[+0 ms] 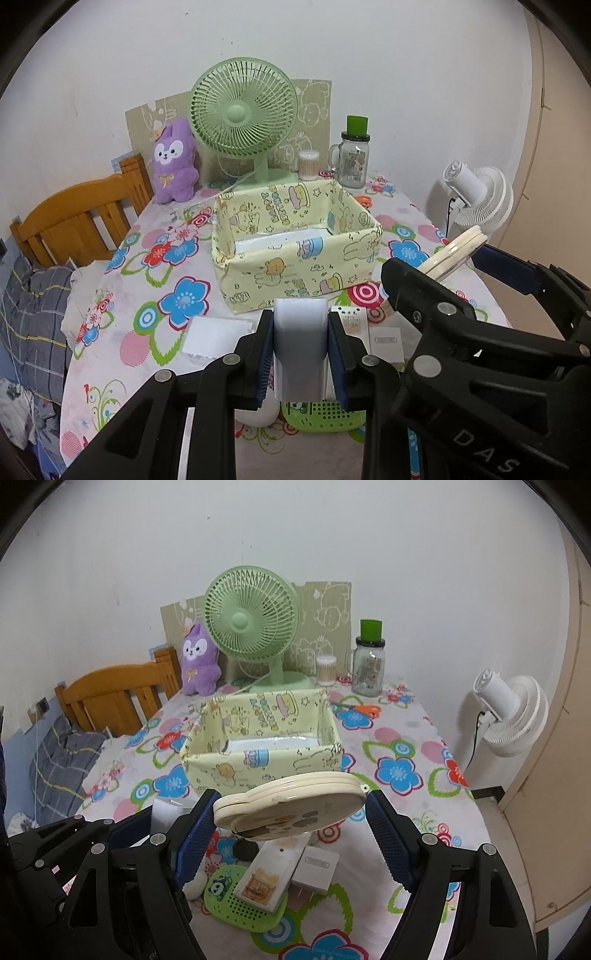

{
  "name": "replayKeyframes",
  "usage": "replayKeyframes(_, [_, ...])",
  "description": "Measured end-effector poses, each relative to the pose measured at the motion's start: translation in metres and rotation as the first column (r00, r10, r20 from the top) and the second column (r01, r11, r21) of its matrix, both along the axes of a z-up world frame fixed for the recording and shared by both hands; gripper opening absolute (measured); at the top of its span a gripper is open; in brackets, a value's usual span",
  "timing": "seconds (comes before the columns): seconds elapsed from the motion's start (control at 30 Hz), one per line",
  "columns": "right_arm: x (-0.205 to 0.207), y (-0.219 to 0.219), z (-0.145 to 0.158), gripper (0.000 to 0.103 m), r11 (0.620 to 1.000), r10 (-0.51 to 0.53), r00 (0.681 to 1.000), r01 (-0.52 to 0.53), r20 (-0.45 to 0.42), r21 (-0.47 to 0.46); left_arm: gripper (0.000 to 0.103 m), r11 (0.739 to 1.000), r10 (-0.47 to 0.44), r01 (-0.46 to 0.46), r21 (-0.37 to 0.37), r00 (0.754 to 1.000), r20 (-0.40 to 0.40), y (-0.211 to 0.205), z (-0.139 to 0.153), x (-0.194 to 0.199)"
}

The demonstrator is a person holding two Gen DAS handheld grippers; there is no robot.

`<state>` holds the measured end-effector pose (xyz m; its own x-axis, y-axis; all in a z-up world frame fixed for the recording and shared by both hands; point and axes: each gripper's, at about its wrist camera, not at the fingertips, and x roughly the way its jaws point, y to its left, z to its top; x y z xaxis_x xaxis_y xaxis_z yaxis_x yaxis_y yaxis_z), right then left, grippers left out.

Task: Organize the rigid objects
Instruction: 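Carry the charger into the yellow box with the left while the right lifts the beige container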

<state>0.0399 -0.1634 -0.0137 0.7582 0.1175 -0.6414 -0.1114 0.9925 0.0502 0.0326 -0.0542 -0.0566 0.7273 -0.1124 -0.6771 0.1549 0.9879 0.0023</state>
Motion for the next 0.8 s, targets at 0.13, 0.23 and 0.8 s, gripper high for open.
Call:
replayKeyframes(0.13, [0.003,-0.001,0.005,0.082,1.000,-0.009,1.000,0.009,0.015,0.000,0.027,1.000,-0.001,0.001,0.002,1.000,0.008,0.000,0.004,0.003])
replayKeyframes(0.23, [0.006,-0.001,0.008,0.082,1.000,-0.016,1.000,0.016,0.022,-0.002,0.027,1.000,-0.003,0.003,0.001,1.000,0.011,0.000,0.007,0.008])
replayKeyframes(0.8, [0.047,0.001,0.026,0.082,0.999,-0.034,0.997,0.034,0.062,0.002,0.027,1.000,-0.003,0.003,0.000,0.999,0.032,0.001,0.026,0.049])
